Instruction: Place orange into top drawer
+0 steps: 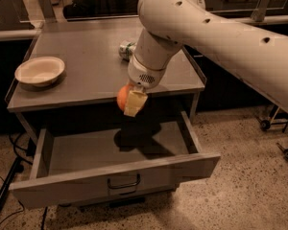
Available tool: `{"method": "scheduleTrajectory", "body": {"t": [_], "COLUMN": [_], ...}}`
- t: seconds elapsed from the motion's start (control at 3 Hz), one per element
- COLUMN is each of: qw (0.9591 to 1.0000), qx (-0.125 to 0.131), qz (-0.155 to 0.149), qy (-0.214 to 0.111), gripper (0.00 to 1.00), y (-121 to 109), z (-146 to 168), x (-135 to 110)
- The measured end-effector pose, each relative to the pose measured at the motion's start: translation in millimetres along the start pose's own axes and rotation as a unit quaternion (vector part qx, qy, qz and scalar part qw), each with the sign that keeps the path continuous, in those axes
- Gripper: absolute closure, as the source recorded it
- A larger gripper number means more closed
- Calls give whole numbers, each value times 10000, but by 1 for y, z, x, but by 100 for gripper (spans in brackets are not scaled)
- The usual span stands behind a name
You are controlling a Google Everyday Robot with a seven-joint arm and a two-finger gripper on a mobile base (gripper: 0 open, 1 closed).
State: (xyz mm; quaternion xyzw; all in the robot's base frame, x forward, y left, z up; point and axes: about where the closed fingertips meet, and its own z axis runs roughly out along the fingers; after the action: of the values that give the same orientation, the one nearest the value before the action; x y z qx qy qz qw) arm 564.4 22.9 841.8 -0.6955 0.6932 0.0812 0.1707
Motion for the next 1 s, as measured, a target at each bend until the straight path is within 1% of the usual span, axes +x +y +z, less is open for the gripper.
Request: {"method": "scheduleTrajectory", "body": {"t": [0.33, 0.67, 1.0], "qw": [9998, 9998, 9998], "qx": [-153, -175, -128], "qz": [91, 95, 147], "qy": [-12, -1, 51], "gripper": [100, 100, 100], "y": [29, 31, 29], "z": [0, 2, 14], "x": [4, 5, 12]}}
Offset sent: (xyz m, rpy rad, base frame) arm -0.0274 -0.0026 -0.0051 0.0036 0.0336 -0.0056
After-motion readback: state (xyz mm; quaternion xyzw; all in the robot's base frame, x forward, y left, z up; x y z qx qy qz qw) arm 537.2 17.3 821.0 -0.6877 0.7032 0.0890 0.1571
